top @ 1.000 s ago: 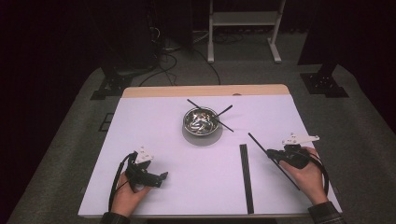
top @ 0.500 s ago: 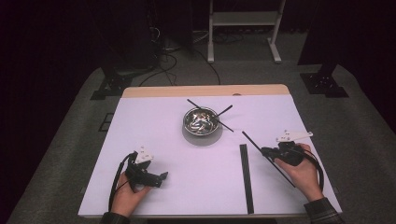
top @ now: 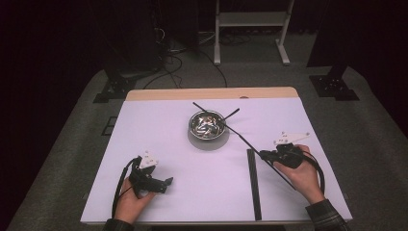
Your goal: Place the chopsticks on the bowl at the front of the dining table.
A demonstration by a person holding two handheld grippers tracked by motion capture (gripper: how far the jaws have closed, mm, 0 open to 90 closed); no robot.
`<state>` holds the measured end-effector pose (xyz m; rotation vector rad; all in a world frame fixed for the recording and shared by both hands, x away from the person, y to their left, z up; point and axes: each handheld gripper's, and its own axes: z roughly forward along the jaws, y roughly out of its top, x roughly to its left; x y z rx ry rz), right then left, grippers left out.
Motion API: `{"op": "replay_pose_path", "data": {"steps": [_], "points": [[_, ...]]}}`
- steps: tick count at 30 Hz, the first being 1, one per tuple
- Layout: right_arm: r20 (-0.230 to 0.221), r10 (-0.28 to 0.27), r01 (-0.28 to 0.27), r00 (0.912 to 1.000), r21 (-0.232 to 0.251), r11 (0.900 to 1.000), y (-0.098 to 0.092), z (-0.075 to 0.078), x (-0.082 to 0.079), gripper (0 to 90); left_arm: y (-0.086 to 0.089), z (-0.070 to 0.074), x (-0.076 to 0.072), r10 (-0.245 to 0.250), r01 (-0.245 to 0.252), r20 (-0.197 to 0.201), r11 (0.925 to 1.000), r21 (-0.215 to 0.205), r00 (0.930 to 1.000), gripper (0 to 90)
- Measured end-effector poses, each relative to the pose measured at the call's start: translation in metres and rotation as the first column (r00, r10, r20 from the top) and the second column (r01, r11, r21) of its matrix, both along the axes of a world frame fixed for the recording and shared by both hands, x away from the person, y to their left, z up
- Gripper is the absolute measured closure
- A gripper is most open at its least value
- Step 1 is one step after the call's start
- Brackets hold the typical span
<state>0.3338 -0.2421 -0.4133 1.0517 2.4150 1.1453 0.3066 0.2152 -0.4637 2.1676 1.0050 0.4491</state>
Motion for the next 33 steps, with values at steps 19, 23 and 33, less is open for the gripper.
{"op": "replay_pose_path", "data": {"steps": [19,23,33], "points": [[0.017,0.06,-0.06,0.9981,-0.006,0.998,0.032,0.014,0.014,85.8,0.0,0.0,0.0,-0.002,0.002,0.002,1.0,0.002,1.0,0.0],[0.026,0.067,-0.066,0.9974,-0.008,0.998,0.039,0.019,0.019,85.8,0.0,0.0,0.0,-0.003,0.003,0.001,1.0,0.004,1.0,0.0],[0.039,0.084,-0.085,0.9957,0.007,0.996,0.058,0.03,0.034,85.8,0.0,0.0,0.0,-0.001,0.001,-0.001,1.0,-0.001,1.0,0.0]]}}
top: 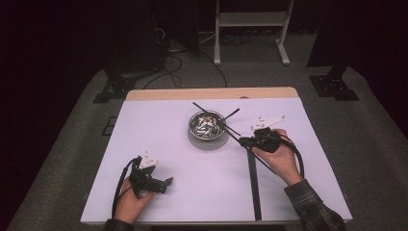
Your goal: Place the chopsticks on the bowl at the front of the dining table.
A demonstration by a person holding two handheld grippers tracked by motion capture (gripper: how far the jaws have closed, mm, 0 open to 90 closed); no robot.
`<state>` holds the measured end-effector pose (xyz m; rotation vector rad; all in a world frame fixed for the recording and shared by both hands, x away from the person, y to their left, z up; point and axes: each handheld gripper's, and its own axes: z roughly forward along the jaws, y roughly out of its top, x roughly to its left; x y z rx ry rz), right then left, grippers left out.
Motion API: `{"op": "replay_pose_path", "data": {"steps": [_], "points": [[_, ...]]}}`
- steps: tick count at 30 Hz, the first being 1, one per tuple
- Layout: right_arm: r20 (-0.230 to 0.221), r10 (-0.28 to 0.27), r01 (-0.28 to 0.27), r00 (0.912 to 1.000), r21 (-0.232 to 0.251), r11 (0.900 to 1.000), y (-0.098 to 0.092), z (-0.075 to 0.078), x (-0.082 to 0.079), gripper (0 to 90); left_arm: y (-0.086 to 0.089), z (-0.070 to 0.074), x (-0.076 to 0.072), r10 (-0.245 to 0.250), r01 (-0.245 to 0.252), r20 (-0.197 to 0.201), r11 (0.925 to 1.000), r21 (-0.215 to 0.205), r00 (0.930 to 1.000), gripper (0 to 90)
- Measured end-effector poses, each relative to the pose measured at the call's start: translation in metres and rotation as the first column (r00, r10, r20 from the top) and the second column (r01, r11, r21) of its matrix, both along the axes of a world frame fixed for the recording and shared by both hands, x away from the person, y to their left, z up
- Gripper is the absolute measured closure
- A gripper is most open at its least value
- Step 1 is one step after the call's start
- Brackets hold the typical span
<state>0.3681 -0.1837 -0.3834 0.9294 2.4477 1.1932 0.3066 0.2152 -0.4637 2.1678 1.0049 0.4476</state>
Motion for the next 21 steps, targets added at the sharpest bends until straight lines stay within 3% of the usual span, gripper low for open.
{"op": "replay_pose_path", "data": {"steps": [21], "points": [[0.011,0.042,-0.043,0.999,0.018,0.999,0.034,0.02,0.025,85.7,0.0,0.0,0.0,0.0,0.0,0.005,1.0,-0.001,1.0,0.0]]}}
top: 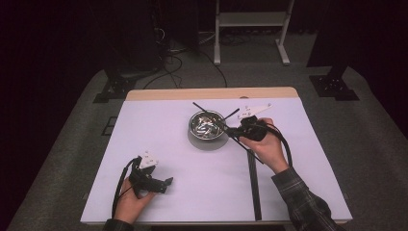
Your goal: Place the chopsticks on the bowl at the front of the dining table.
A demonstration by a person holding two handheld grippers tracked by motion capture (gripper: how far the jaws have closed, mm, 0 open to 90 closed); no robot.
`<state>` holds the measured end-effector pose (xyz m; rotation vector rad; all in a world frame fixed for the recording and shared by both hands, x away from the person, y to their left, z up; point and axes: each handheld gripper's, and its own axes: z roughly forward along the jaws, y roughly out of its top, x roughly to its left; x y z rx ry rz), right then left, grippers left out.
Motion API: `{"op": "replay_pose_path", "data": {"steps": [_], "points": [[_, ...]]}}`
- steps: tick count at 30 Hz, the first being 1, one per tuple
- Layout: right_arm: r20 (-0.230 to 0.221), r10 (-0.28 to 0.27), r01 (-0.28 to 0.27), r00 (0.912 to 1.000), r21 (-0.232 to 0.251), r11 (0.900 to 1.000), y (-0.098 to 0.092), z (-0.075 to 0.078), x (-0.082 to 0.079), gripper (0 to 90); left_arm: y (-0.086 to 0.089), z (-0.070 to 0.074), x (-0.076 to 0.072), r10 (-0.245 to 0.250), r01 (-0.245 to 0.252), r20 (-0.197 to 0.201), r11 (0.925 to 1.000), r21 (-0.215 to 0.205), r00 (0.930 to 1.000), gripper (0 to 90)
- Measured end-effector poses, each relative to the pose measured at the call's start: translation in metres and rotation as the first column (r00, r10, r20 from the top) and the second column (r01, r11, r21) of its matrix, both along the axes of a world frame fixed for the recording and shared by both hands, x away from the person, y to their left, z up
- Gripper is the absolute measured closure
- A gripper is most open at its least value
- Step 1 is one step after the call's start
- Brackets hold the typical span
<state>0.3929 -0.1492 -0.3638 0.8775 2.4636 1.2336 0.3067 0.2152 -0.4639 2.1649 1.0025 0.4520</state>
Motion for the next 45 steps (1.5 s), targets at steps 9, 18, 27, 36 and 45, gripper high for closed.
{"op": "replay_pose_path", "data": {"steps": [9,18,27,36,45], "points": [[-0.004,0.017,-0.017,0.9998,0.001,1.0,0.016,0.004,0.009,85.8,0.0,0.0,0.0,-0.001,0.001,0.0,1.0,0.002,1.0,0.0],[-0.013,0.025,-0.025,0.9996,-0.002,1.0,0.033,0.006,0.021,85.8,0.0,0.0,0.0,-0.001,0.001,0.0,1.0,0.002,1.0,0.0],[-0.02,0.036,-0.036,0.9992,-0.011,0.999,0.049,0.004,0.033,85.8,0.0,0.0,0.0,0.001,-0.001,0.0,1.0,0.0,1.0,0.0],[-0.031,0.032,-0.033,0.999,-0.012,0.999,0.064,0.001,0.048,85.8,0.0,0.0,0.0,-0.002,0.002,-0.002,1.0,0.005,1.0,0.0],[-0.045,0.019,-0.02,0.9988,-0.029,0.999,0.078,-0.004,0.065,85.8,0.0,0.0,0.0,-0.001,0.001,-0.004,1.0,0.003,1.0,0.0]]}}
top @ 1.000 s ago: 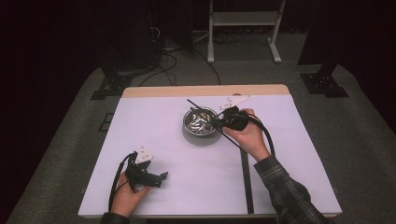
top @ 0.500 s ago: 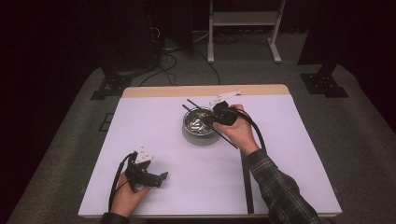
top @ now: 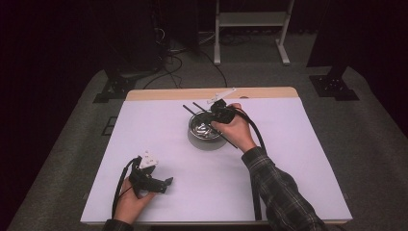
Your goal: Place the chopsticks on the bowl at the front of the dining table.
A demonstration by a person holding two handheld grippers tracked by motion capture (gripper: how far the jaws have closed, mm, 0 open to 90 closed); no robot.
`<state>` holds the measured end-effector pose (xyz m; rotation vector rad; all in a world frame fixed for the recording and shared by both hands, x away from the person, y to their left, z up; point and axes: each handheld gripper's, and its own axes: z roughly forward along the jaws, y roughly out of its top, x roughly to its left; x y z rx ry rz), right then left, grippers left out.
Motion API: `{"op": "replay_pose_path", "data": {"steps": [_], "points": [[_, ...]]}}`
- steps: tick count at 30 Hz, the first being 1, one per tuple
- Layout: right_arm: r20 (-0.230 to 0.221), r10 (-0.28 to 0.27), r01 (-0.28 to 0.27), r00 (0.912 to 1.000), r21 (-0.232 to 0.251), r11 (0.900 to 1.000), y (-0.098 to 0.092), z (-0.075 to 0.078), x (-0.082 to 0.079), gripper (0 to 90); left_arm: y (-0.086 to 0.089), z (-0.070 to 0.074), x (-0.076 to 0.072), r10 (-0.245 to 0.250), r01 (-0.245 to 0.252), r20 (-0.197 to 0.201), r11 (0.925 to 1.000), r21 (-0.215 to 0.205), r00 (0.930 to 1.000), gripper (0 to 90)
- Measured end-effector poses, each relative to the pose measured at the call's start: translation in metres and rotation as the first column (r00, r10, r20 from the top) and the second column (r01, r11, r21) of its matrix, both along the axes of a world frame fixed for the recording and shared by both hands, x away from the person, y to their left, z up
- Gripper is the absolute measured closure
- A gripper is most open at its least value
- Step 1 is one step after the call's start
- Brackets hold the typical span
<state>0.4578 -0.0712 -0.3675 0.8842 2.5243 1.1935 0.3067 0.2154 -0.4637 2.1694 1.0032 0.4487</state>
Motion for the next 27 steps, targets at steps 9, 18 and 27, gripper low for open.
{"op": "replay_pose_path", "data": {"steps": [9,18,27], "points": [[-0.005,0.0,0.0,1.0,-0.021,1.0,0.014,-0.004,0.012,85.8,0.0,0.0,0.0,0.001,-0.001,0.0,1.0,-0.001,1.0,0.0],[-0.015,-0.016,0.016,0.9998,-0.031,0.999,0.019,-0.009,0.02,85.8,0.0,0.0,0.0,0.001,-0.001,0.0,1.0,-0.001,1.0,0.0],[-0.033,-0.03,0.028,0.999,-0.047,0.998,0.021,-0.017,0.026,85.8,0.0,0.0,0.0,0.0,0.0,0.004,1.0,0.0,1.0,0.0]]}}
